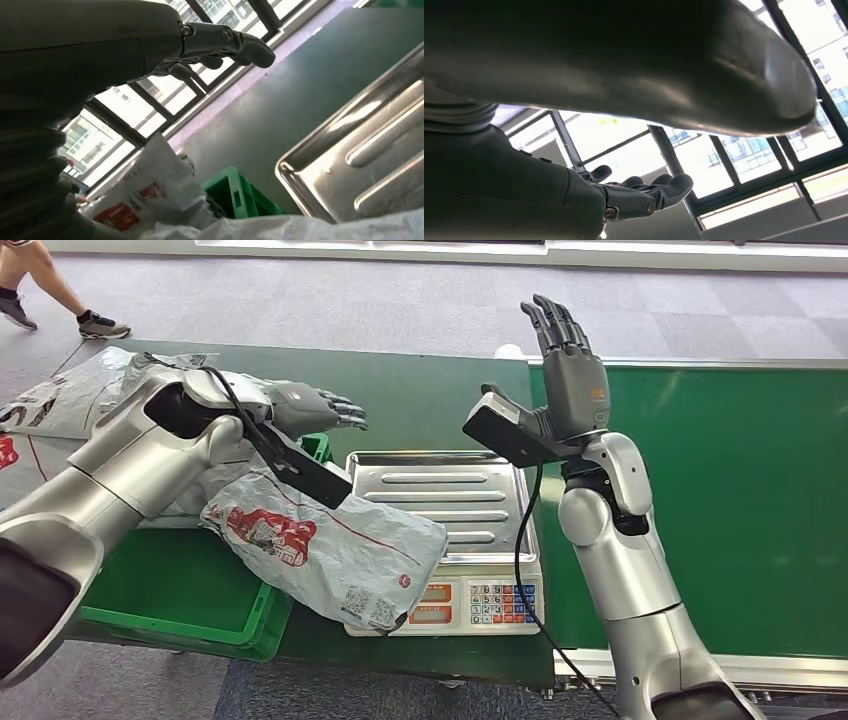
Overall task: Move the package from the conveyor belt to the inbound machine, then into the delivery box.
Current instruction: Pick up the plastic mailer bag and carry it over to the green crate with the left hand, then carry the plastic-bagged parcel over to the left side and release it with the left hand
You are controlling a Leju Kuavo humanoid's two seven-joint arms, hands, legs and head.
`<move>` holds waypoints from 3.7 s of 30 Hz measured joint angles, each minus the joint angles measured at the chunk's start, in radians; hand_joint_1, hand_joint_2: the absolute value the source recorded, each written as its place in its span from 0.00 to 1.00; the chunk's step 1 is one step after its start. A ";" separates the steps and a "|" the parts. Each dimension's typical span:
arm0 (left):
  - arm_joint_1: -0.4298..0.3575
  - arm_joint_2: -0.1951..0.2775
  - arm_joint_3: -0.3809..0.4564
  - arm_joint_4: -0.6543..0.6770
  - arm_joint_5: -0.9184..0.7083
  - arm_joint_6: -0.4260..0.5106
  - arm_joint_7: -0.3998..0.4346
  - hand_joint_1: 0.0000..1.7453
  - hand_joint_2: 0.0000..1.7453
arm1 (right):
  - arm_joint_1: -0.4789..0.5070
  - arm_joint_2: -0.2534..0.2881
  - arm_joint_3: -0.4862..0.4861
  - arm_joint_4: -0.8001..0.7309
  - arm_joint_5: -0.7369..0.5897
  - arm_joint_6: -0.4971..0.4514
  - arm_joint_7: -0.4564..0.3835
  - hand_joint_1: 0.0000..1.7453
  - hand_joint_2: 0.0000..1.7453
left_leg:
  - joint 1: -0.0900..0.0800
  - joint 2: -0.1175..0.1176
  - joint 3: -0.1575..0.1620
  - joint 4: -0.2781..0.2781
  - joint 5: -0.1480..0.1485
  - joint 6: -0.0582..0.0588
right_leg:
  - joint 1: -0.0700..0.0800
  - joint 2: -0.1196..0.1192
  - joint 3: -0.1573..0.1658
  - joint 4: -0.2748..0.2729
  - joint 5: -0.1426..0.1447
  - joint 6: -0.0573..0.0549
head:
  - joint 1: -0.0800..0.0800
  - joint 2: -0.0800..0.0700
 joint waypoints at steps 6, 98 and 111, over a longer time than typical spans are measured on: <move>0.064 -0.003 -0.039 0.104 -0.013 0.045 -0.022 0.00 1.00 | 0.011 0.000 -0.007 -0.009 0.003 0.004 0.000 0.00 0.00 | 0.000 0.001 0.000 0.000 0.000 0.000 | 0.000 0.001 -0.001 0.000 0.000 0.000 | 0.000 0.000; -0.087 0.050 0.524 0.280 -0.711 0.262 0.704 0.00 1.00 | 0.058 -0.002 -0.069 -0.069 0.028 0.024 -0.014 0.00 0.00 | 0.001 0.000 0.003 -0.007 0.005 -0.009 | 0.004 -0.001 0.000 0.001 0.001 -0.009 | 0.000 0.000; -0.076 0.045 0.559 0.266 -0.712 0.464 0.833 0.00 0.00 | 0.067 -0.002 -0.078 -0.071 0.027 0.026 -0.019 0.00 0.00 | 0.000 0.000 0.003 -0.007 0.005 -0.009 | 0.004 -0.001 -0.001 0.000 0.001 -0.009 | 0.000 0.000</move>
